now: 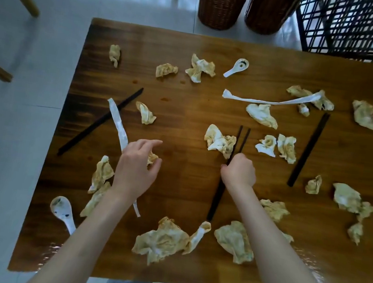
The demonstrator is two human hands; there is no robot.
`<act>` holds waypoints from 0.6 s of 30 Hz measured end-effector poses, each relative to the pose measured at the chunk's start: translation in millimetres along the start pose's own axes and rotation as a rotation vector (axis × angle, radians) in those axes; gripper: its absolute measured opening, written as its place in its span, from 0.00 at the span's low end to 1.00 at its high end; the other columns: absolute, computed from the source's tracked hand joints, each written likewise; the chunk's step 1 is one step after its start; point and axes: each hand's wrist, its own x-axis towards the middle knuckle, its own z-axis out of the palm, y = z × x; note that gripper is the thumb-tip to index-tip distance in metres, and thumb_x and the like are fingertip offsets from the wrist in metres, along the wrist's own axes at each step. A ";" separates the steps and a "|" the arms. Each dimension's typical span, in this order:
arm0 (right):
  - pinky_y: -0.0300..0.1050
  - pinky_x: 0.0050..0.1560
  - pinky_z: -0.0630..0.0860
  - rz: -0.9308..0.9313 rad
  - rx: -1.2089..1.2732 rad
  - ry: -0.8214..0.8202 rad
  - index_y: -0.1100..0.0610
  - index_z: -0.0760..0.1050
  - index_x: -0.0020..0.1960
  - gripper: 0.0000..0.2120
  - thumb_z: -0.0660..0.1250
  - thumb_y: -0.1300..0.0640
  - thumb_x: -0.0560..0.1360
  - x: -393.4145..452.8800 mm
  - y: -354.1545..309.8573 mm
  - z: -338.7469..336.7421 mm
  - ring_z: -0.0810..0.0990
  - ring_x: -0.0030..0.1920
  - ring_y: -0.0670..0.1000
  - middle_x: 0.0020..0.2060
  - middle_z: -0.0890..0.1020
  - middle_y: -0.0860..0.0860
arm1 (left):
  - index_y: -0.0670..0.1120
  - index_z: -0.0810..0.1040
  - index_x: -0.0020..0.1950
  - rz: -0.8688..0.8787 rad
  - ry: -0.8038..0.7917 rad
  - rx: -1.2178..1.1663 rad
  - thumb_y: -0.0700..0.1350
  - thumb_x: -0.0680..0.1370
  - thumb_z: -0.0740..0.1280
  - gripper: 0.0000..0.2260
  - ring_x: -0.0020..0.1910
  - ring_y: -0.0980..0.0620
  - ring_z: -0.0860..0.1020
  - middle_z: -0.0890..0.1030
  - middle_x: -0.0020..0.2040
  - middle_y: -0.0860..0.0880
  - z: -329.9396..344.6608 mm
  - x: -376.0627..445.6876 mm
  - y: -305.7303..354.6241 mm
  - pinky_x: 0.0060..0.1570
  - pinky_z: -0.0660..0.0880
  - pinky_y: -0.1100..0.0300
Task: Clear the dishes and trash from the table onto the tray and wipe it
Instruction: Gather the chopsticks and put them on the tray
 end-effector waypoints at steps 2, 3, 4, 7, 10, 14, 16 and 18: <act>0.45 0.37 0.71 0.024 0.025 0.005 0.61 0.70 0.56 0.14 0.68 0.56 0.74 1.3 -1.0 -0.2 0.79 0.50 0.58 0.50 0.79 0.57 | 0.46 0.76 0.63 0.009 0.003 0.005 0.43 0.74 0.70 0.17 0.57 0.50 0.75 0.78 0.57 0.48 0.4 0.9 -1.4 0.56 0.69 0.60; 0.45 0.37 0.71 0.035 0.031 0.005 0.62 0.70 0.56 0.15 0.68 0.55 0.74 2.0 -1.3 -0.5 0.79 0.50 0.58 0.51 0.79 0.57 | 0.46 0.76 0.63 0.008 0.001 0.005 0.43 0.74 0.70 0.17 0.57 0.50 0.75 0.78 0.57 0.48 0.6 0.9 -2.3 0.56 0.69 0.60; 0.45 0.37 0.71 0.046 0.038 0.003 0.62 0.70 0.57 0.16 0.68 0.55 0.75 2.6 -1.3 -0.3 0.79 0.51 0.58 0.51 0.79 0.58 | 0.46 0.76 0.63 0.005 -0.001 0.002 0.43 0.74 0.70 0.17 0.57 0.51 0.75 0.78 0.57 0.48 0.7 0.5 -3.4 0.57 0.69 0.60; 0.46 0.38 0.71 0.095 0.101 -0.002 0.63 0.70 0.58 0.16 0.67 0.54 0.75 6.0 -1.2 0.1 0.78 0.51 0.58 0.52 0.78 0.58 | 0.46 0.76 0.63 -0.004 -0.007 0.002 0.43 0.74 0.70 0.17 0.58 0.51 0.74 0.78 0.57 0.48 0.3 -1.5 -5.7 0.57 0.69 0.59; 0.45 0.38 0.72 0.093 0.167 -0.024 0.61 0.73 0.53 0.11 0.67 0.55 0.75 9.4 1.4 1.6 0.78 0.47 0.57 0.49 0.79 0.57 | 0.47 0.76 0.63 -0.020 -0.020 0.006 0.43 0.74 0.70 0.18 0.59 0.50 0.74 0.78 0.58 0.48 -0.8 -2.8 -7.9 0.59 0.69 0.57; 0.45 0.35 0.71 0.076 0.168 -0.043 0.60 0.73 0.47 0.04 0.65 0.58 0.75 11.0 1.0 5.1 0.77 0.42 0.55 0.45 0.79 0.56 | 0.46 0.76 0.63 -0.034 -0.034 0.013 0.43 0.74 0.70 0.18 0.60 0.49 0.73 0.78 0.58 0.47 -2.5 -1.4 -9.7 0.60 0.70 0.56; 0.45 0.35 0.71 0.077 0.144 -0.025 0.59 0.72 0.44 0.04 0.64 0.59 0.76 10.3 -1.5 7.1 0.76 0.41 0.55 0.44 0.78 0.56 | 0.46 0.76 0.63 -0.036 -0.033 0.013 0.43 0.74 0.70 0.18 0.60 0.49 0.73 0.78 0.59 0.47 -3.6 -0.5 -9.4 0.61 0.71 0.54; 0.45 0.35 0.70 0.082 0.102 -0.006 0.58 0.71 0.43 0.04 0.62 0.59 0.76 8.7 -3.6 8.0 0.74 0.40 0.54 0.45 0.79 0.56 | 0.46 0.76 0.63 -0.023 -0.030 0.014 0.43 0.74 0.70 0.18 0.60 0.49 0.73 0.78 0.58 0.47 -5.1 -0.2 -10.1 0.60 0.72 0.53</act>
